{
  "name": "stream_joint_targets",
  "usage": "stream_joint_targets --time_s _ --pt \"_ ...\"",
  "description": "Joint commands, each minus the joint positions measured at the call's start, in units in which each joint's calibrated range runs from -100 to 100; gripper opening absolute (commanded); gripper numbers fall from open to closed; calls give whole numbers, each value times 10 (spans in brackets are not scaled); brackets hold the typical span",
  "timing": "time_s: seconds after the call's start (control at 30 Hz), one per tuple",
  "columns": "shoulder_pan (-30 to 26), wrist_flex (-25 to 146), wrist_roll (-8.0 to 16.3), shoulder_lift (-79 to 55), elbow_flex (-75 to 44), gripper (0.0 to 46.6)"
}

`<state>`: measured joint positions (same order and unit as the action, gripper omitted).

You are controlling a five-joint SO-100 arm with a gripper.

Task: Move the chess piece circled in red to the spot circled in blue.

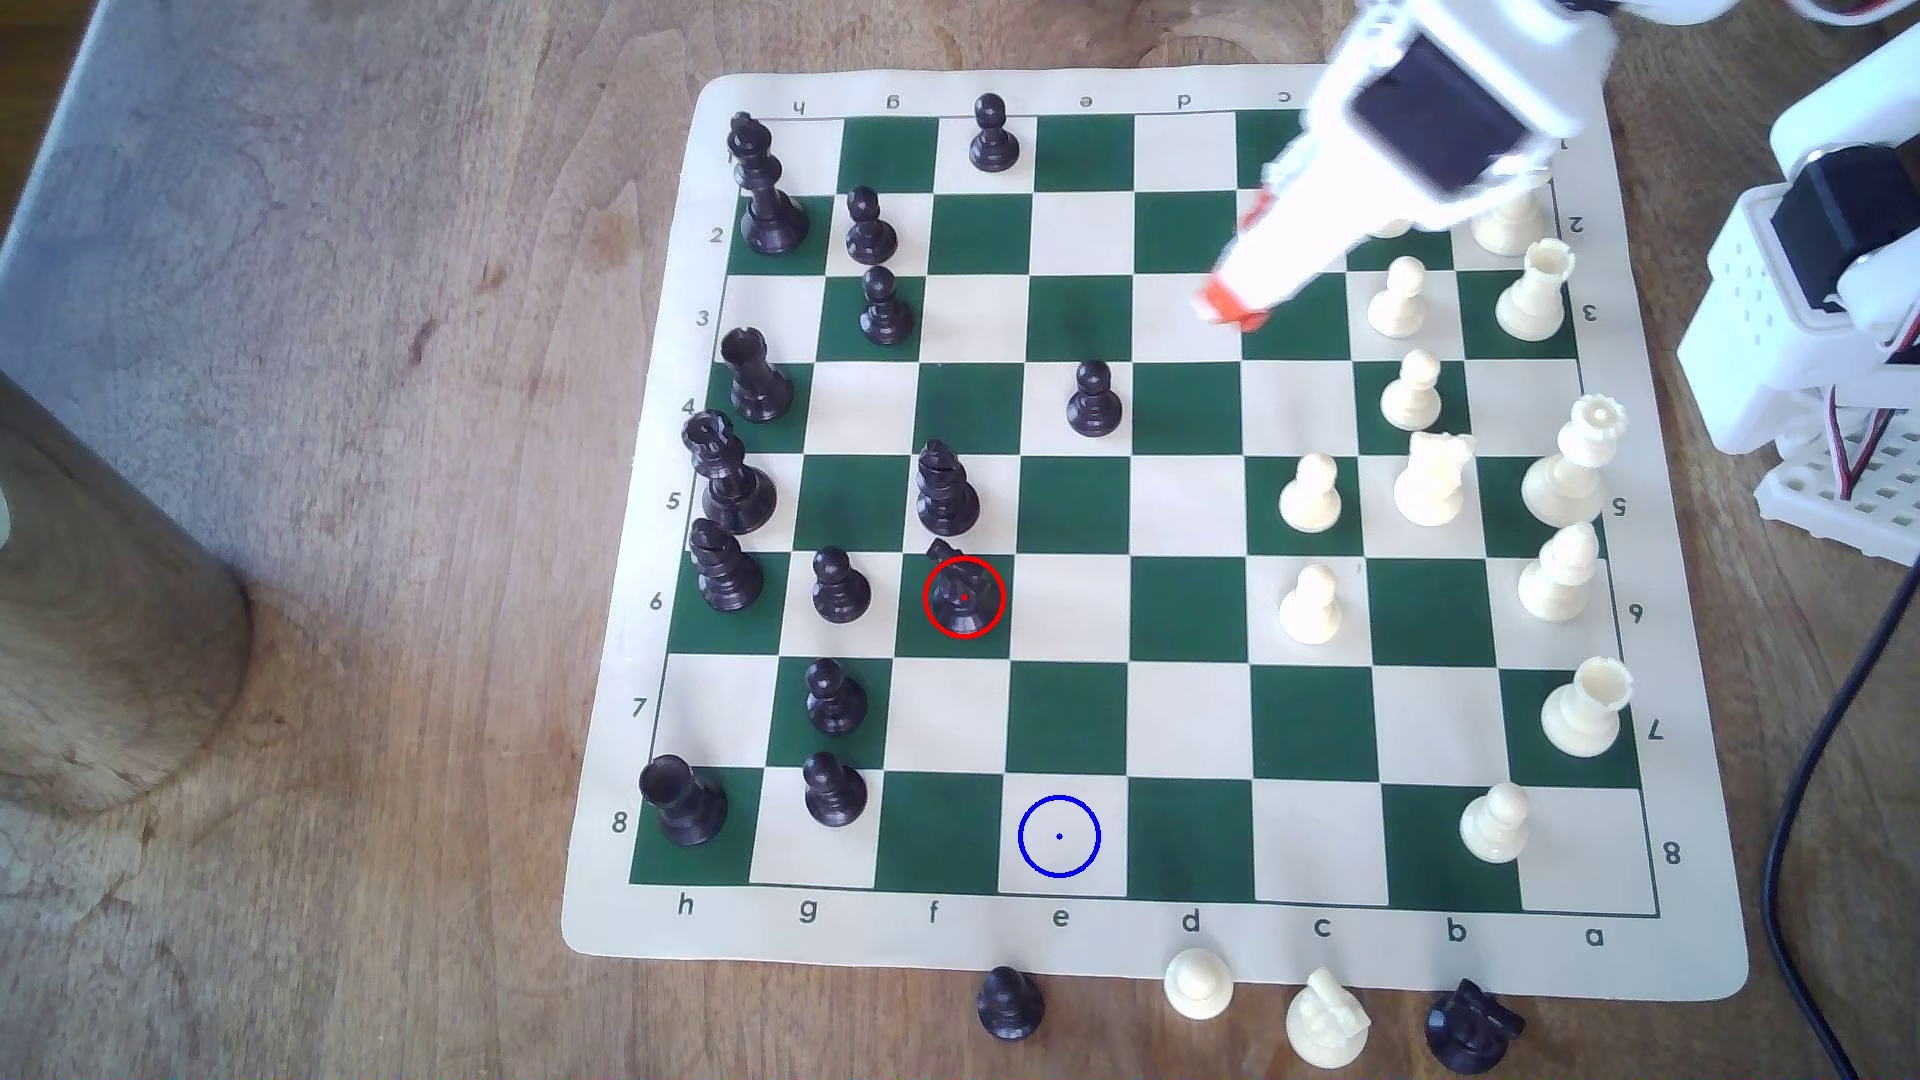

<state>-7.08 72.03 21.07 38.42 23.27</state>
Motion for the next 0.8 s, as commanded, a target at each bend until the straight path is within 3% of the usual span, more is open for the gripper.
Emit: stream_joint_targets --time_s 0.0,0.2,0.5,0.77 --pt "2 -17 17 -56 -97 165" --pt "-13 -14 35 -185 -211 161" --pt "-46 -73 40 -321 -253 153" --pt "-26 -115 25 -401 -258 152"
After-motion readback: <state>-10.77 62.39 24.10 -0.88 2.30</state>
